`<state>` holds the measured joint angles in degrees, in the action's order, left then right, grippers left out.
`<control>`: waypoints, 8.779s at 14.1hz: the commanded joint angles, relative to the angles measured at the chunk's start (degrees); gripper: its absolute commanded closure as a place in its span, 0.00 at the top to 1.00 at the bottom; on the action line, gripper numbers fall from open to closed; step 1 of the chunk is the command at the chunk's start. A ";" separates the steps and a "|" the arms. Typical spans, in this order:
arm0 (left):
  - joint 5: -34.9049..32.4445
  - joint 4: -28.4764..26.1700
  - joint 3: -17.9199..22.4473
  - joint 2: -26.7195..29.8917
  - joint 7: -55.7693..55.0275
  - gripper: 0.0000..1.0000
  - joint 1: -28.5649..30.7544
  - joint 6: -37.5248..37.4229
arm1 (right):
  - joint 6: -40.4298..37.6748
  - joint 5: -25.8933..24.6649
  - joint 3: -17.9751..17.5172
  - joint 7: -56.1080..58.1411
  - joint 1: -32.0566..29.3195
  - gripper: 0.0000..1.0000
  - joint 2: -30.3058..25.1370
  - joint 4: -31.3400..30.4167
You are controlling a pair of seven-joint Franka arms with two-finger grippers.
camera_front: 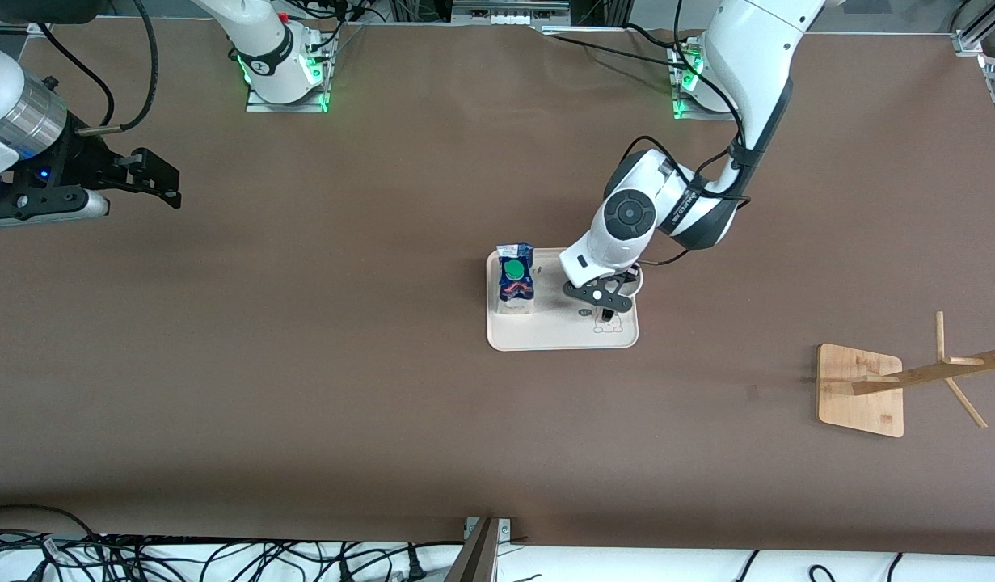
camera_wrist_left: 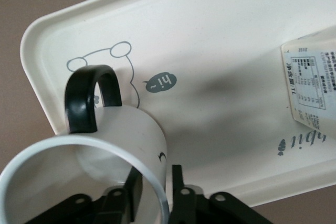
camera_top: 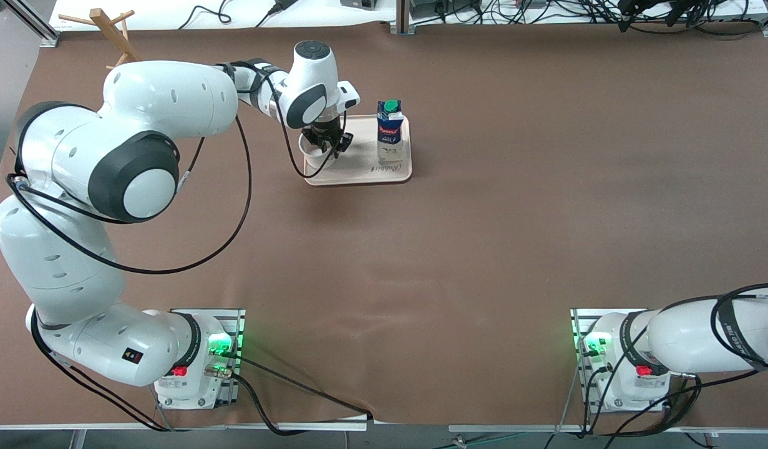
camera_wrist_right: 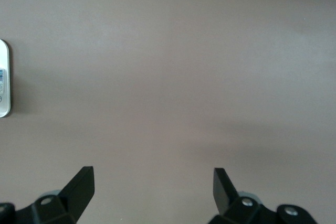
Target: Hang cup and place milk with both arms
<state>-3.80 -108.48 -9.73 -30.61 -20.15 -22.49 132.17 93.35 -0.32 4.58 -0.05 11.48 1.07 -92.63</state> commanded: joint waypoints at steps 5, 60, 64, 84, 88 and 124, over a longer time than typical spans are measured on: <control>-1.21 5.01 1.29 4.93 -3.15 0.00 3.75 -1.64 | -0.45 -0.03 -0.10 0.40 -0.05 1.00 0.33 0.96; 1.06 5.14 9.44 35.07 23.69 1.00 19.79 -29.53 | 22.13 -0.20 -0.72 -32.82 38.45 1.00 37.33 23.19; 4.50 5.82 11.58 34.30 23.13 1.00 19.15 -29.25 | 26.52 -0.29 -0.45 -33.26 38.27 1.00 39.70 23.54; 4.23 8.81 11.13 33.07 23.05 1.00 19.16 -31.98 | 13.99 3.30 -0.62 -31.60 33.02 0.36 38.57 31.00; 3.71 9.25 9.91 32.89 22.61 1.00 18.89 -32.06 | 10.99 7.70 -0.19 -19.41 26.07 0.39 34.62 29.27; 3.71 12.06 7.36 30.87 22.61 1.00 18.98 -32.68 | 15.55 9.46 8.07 11.92 3.64 1.00 18.79 3.05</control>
<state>-0.13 -98.46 -2.33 1.07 2.66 -3.54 100.96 111.36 8.57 12.20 10.04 15.62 20.59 -92.07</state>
